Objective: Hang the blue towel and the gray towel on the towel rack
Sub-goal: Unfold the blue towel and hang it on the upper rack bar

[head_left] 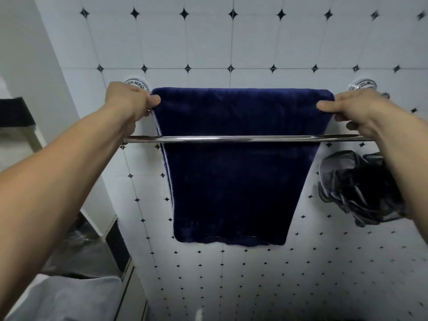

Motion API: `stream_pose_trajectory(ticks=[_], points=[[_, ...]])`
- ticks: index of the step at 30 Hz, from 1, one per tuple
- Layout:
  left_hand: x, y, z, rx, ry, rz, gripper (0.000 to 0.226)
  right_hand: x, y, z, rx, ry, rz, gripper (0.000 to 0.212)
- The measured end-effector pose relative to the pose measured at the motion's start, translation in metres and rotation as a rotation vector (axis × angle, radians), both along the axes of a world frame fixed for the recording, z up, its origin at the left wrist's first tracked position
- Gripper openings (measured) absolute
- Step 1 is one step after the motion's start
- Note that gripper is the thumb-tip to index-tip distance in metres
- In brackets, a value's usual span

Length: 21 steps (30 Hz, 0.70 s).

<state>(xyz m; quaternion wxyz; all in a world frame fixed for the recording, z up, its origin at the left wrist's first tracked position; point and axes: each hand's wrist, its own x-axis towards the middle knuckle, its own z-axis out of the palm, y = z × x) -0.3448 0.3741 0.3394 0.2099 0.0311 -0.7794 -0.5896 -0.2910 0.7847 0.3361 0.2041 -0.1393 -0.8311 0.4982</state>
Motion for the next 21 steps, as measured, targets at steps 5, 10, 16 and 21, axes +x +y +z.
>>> stream_pose_trajectory(ticks=[5,10,16,21], points=[[-0.002,-0.008,-0.014,-0.156,-0.051,0.001,0.013,0.008,-0.006,-0.009,0.144,-0.08,0.018,0.037],[0.002,-0.016,-0.013,-0.24,-0.094,-0.013,0.023,0.013,-0.01,-0.006,0.215,-0.133,0.041,0.028],[0.0,0.001,-0.003,-0.079,-0.042,-0.029,0.016,0.003,-0.017,0.0,0.046,0.006,0.027,0.021],[-0.001,-0.009,0.004,-0.095,-0.04,0.017,0.017,0.003,-0.008,0.004,-0.02,0.044,-0.007,0.021]])
